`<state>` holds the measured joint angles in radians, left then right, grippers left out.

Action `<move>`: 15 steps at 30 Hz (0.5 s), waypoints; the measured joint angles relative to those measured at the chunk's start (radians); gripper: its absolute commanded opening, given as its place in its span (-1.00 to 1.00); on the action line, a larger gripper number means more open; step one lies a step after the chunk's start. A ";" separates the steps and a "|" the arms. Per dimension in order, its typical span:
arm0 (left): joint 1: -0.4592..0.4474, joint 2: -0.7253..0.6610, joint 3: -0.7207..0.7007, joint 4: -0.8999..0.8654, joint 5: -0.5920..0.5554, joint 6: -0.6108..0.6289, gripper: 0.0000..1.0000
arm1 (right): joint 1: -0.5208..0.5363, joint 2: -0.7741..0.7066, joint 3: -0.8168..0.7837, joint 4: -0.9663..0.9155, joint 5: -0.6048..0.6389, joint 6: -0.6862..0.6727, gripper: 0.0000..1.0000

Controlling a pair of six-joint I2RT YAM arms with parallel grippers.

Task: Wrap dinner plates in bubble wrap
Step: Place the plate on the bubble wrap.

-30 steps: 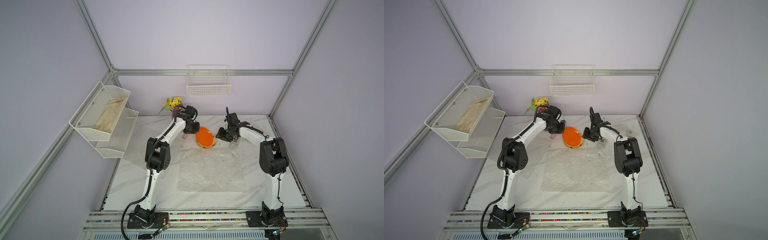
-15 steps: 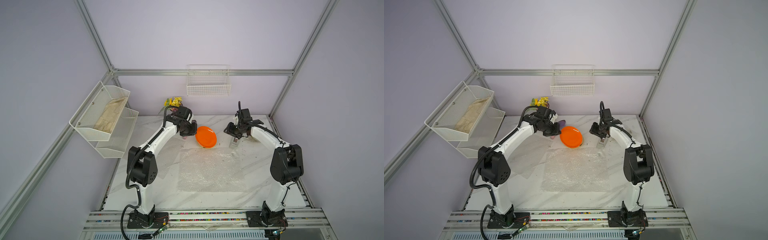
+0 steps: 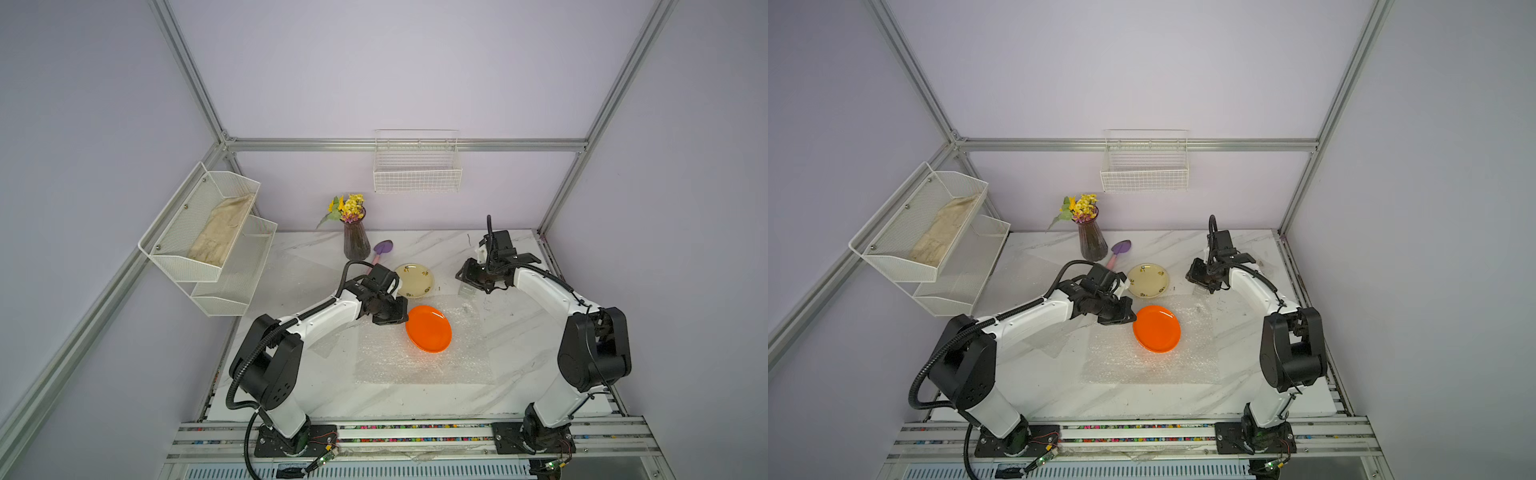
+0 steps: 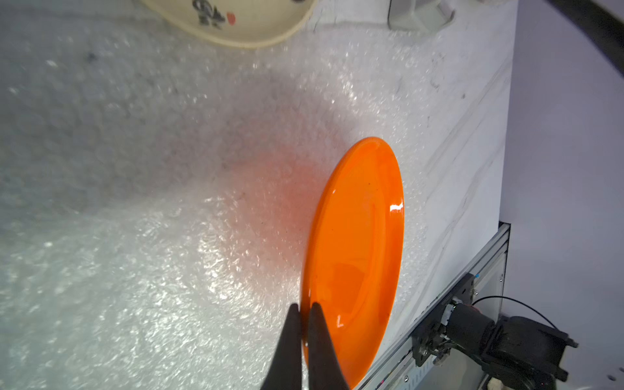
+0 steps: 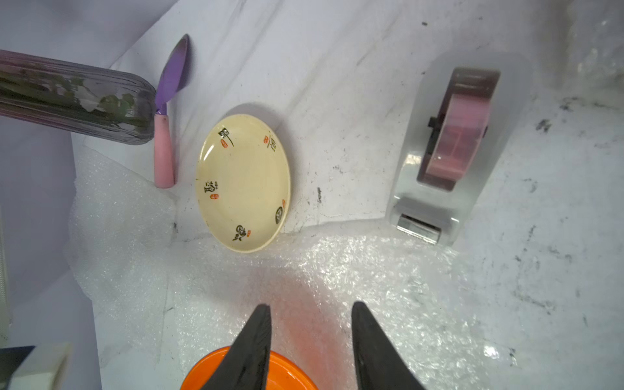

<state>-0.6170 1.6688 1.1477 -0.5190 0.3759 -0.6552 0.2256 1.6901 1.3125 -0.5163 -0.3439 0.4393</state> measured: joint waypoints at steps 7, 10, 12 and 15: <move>-0.027 0.000 -0.058 0.071 -0.010 -0.025 -1.00 | -0.002 -0.011 -0.049 0.000 -0.016 -0.005 -0.15; -0.018 0.000 -0.058 0.086 -0.021 -0.023 -1.00 | -0.002 -0.011 -0.050 0.001 -0.020 -0.006 -0.15; -0.006 0.000 -0.058 0.085 -0.031 -0.021 -1.00 | -0.002 -0.011 -0.050 0.001 -0.020 -0.007 -0.14; 0.022 0.000 -0.058 0.084 -0.039 -0.013 -1.00 | -0.002 -0.011 -0.050 0.000 -0.021 -0.007 -0.14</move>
<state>-0.5953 1.6691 1.0901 -0.4351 0.3370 -0.6685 0.2237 1.6791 1.2629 -0.5159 -0.3645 0.4324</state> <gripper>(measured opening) 0.048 0.428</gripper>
